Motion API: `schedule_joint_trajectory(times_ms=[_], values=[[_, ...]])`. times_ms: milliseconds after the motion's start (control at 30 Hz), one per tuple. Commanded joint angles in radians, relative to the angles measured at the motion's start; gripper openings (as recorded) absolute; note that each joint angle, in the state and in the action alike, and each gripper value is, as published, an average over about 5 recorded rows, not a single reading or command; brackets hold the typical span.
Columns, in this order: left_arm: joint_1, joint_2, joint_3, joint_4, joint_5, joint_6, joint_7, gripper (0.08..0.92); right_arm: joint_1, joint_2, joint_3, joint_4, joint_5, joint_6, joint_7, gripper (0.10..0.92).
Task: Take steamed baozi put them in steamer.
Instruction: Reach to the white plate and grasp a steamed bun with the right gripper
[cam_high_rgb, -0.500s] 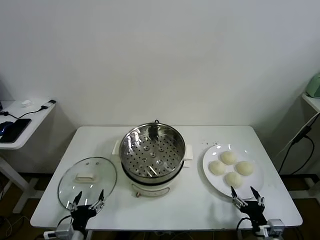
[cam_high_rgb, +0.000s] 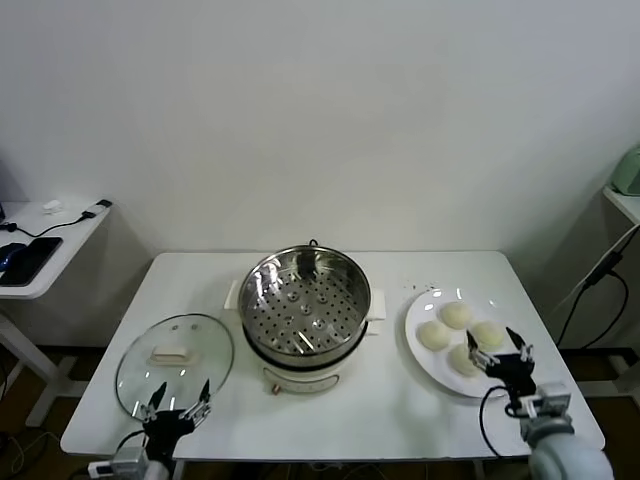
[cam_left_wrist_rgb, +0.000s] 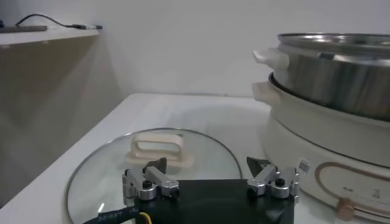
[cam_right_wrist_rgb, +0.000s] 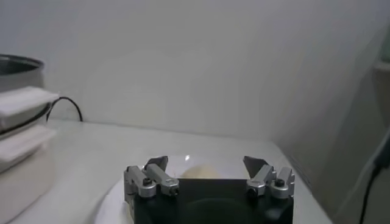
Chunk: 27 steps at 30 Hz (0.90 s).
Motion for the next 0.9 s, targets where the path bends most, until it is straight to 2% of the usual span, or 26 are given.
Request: schedule_joint_trajectory(times_ms=[33,133,300,433,633,900], values=[[-0.002,0.024,0.003,0.003,-0.012,-0.003,0.0,0.823,0.547,-0.32,-0.339,-0.224,-0.026,-0.135,-0.244,0.823],[-0.002,0.026,0.005,0.002,-0.016,-0.005,0.0,0.823,0.767,-0.416,-0.585,-0.341,-0.075,-0.088,-0.483,0.823],[0.002,0.021,0.008,-0.006,-0.016,-0.007,0.0,0.823,1.174,-0.488,-1.058,-0.542,-0.215,0.139,-0.964,0.823],[0.007,0.014,0.009,-0.006,-0.012,-0.01,0.0,0.823,1.518,-0.463,-1.459,-0.66,-0.252,0.244,-1.183,0.823],[0.004,0.006,0.013,0.003,-0.009,-0.013,0.001,0.823,1.792,-0.33,-1.854,-0.76,-0.286,0.289,-1.291,0.823],[-0.001,-0.005,0.01,0.012,-0.008,-0.013,0.003,0.823,1.683,-0.161,-1.835,-0.831,-0.263,0.209,-1.21,0.823]])
